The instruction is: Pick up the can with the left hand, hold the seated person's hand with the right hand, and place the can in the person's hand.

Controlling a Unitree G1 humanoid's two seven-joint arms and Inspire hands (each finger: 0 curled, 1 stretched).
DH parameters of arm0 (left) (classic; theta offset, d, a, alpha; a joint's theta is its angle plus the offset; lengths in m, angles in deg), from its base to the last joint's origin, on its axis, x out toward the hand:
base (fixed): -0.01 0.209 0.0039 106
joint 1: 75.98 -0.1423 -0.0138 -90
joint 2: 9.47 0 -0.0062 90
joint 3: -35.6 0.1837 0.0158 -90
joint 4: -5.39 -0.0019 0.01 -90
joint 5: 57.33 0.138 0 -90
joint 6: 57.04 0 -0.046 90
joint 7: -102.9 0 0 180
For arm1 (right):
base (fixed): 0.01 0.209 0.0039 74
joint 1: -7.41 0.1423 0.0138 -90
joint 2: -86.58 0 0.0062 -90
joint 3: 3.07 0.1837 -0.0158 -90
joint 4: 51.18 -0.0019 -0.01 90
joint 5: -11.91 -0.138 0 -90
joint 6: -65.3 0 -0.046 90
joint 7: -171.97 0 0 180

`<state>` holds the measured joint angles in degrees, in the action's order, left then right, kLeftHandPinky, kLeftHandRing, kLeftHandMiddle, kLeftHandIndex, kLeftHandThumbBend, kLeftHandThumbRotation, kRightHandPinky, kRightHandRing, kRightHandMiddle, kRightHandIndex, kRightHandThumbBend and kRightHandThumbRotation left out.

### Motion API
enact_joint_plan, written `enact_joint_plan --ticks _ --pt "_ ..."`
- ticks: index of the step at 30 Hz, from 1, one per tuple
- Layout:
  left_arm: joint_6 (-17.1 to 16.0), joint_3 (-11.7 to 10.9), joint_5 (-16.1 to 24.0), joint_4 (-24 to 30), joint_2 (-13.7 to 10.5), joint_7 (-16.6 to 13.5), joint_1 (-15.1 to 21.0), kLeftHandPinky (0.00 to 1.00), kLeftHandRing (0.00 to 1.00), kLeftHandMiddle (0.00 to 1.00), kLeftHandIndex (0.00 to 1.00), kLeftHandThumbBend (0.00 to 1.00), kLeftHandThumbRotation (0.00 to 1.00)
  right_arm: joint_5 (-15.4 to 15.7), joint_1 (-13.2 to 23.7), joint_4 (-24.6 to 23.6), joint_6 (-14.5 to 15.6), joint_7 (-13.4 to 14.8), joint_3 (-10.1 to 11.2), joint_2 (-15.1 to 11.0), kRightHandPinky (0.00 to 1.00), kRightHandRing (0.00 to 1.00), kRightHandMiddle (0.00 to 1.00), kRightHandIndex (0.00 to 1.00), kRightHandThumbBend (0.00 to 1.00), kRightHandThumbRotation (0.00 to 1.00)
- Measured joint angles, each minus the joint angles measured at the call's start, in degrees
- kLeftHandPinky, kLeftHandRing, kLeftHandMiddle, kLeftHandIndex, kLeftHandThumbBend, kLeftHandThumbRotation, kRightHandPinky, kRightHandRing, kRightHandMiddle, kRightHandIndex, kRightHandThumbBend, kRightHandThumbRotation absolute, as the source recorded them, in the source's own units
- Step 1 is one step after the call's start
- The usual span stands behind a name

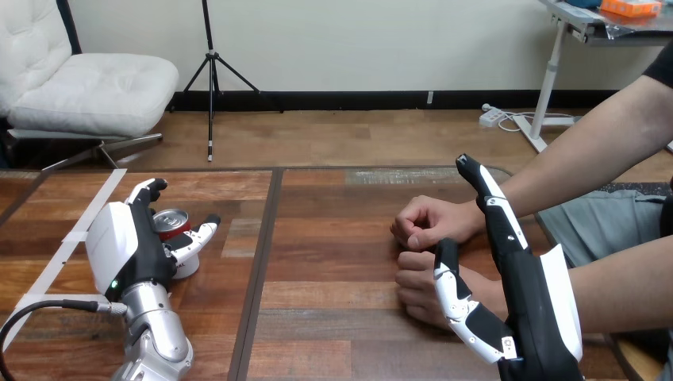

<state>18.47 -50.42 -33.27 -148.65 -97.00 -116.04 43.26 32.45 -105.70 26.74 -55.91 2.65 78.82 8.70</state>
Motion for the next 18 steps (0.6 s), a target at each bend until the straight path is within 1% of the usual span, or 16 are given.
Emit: enact_joint_plan --ticks 18 --pt "0.17 0.34 0.03 -0.04 0.00 0.14 0.00 0.64 0.77 0.82 0.80 0.72 0.29 0.11 -0.50 -0.24 0.27 -0.05 0.03 -0.25 1.00 0.97 0.94 0.93 0.00 0.00"
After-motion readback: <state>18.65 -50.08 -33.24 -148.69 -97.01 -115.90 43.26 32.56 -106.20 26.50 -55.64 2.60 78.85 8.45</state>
